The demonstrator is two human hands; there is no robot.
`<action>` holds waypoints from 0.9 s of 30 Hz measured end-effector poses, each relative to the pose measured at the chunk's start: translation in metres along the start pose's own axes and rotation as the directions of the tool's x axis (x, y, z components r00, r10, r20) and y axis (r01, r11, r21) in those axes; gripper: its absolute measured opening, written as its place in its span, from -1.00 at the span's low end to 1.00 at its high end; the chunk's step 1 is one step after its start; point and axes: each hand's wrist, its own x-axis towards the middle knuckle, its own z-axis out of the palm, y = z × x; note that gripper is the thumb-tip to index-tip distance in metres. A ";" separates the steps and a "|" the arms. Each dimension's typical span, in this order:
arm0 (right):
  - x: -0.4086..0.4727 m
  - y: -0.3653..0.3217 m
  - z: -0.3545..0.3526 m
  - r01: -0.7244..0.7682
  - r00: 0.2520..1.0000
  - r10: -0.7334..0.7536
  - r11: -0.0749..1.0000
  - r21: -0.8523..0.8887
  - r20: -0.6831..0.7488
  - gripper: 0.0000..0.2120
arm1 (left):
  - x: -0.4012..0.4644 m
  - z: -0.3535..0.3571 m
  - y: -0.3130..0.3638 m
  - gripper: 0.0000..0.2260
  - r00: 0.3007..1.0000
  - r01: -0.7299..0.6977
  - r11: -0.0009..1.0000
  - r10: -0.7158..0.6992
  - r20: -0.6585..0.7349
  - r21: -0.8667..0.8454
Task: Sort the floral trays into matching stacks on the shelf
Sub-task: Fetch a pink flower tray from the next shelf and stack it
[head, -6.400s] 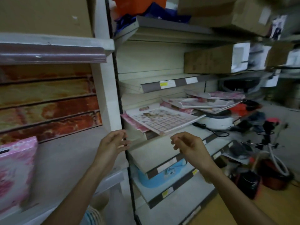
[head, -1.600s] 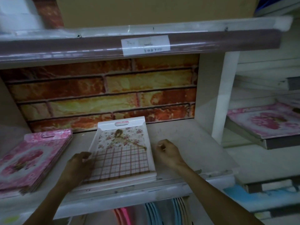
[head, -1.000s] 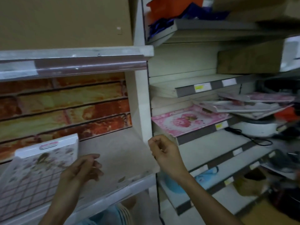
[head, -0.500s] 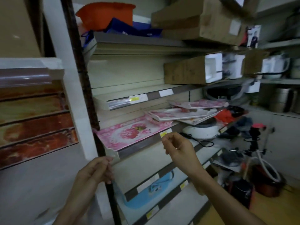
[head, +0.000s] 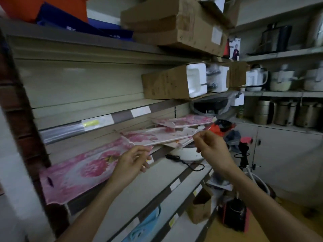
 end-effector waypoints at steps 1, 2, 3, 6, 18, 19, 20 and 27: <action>0.014 0.005 -0.004 0.004 1.000 -0.004 1.000 -0.020 -0.021 -0.86 | 0.020 0.010 -0.005 -0.88 0.999 0.035 0.998 -0.034 0.010 -0.050; 0.028 0.011 -0.007 0.005 0.999 -0.007 0.999 -0.035 -0.036 -0.85 | 0.039 0.020 -0.008 -0.88 0.996 0.094 0.987 -0.092 0.022 -0.130; 0.042 0.014 -0.010 0.007 0.999 -0.009 0.999 -0.046 -0.041 -0.85 | 0.059 0.030 -0.011 -0.87 0.986 0.165 0.960 -0.160 0.041 -0.225; 0.083 0.022 -0.016 0.005 0.999 -0.009 0.996 -0.089 -0.045 -0.85 | 0.114 0.056 -0.017 -0.89 0.943 0.330 0.834 -0.315 0.109 -0.442; 0.183 0.091 -0.007 -0.069 0.997 0.063 0.989 -0.131 -0.050 -0.86 | 0.265 0.123 -0.060 -0.56 0.811 0.550 0.573 -0.539 0.227 -0.608; 0.188 0.098 -0.008 -0.072 0.997 0.066 0.988 -0.134 -0.048 -0.86 | 0.273 0.128 -0.064 -0.56 0.805 0.555 0.567 -0.551 0.220 -0.609; 0.193 0.104 -0.009 -0.074 0.997 0.068 0.988 -0.138 -0.047 -0.87 | 0.281 0.131 -0.066 -0.60 0.797 0.561 0.561 -0.565 0.213 -0.609; 0.231 0.154 -0.023 -0.070 0.998 0.068 0.985 -0.158 -0.017 -0.88 | 0.320 0.163 -0.073 -0.65 0.791 0.521 0.569 -0.601 0.110 -0.637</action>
